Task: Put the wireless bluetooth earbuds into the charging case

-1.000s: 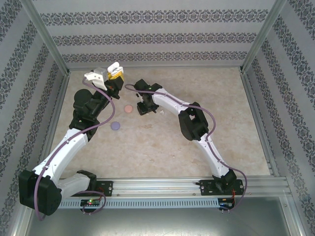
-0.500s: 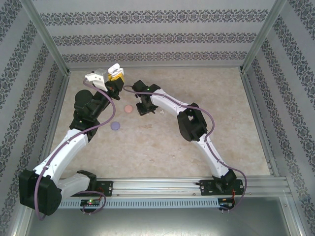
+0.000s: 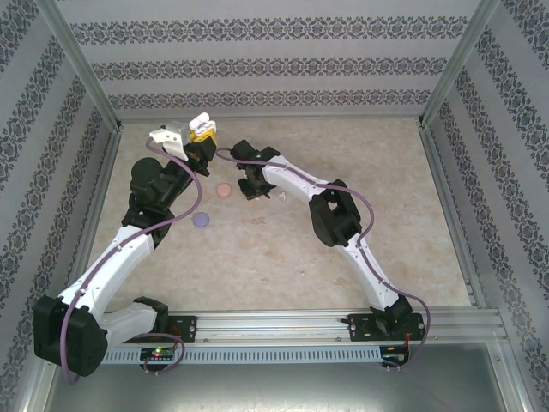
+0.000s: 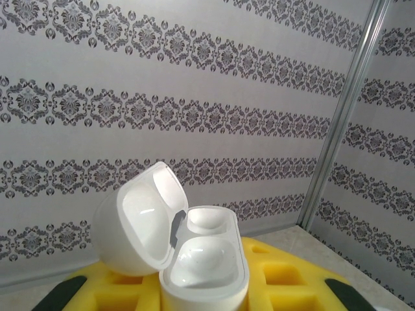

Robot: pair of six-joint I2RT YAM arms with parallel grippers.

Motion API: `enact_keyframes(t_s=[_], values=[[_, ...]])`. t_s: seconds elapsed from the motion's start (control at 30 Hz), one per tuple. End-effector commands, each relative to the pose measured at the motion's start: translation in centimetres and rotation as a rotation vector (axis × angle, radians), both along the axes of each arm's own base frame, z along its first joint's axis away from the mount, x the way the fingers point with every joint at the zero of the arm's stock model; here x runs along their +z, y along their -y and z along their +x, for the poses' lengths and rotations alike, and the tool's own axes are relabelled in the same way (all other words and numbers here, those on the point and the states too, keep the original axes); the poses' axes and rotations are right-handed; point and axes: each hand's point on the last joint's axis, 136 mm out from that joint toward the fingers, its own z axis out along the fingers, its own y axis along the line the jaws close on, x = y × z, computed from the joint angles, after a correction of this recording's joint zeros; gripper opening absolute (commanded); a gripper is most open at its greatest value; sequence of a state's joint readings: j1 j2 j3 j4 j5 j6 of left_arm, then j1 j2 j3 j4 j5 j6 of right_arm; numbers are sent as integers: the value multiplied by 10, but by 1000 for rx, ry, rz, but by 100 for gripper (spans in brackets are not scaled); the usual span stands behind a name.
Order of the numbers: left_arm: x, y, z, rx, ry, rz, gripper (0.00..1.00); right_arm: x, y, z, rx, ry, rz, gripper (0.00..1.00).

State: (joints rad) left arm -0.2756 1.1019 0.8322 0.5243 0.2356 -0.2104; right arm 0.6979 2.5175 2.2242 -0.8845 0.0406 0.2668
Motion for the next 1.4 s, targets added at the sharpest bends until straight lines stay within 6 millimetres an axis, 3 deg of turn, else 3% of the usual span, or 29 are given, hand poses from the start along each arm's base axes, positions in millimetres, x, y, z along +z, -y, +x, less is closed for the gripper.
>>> enact_keyframes(t_s=[0.0,0.2,0.47,0.83,1.07,1.27,1.37], values=[[14,2,-8,-19,49,-4,0,39,-8,4,-40,56,90,25],[8,3,0,-12,11,4,0,87,-2,10,-87,116,192,25],[-7,10,4,-30,18,75,0,152,28,13,-153,214,299,25],[-56,44,3,-194,54,173,0,252,80,0,-239,374,494,25],[-83,88,0,-262,166,278,0,323,99,-22,-255,514,658,25],[-75,114,4,-258,265,255,0,366,110,-43,-270,650,808,26],[-65,124,7,-236,308,230,0,378,114,-52,-282,716,880,27]])
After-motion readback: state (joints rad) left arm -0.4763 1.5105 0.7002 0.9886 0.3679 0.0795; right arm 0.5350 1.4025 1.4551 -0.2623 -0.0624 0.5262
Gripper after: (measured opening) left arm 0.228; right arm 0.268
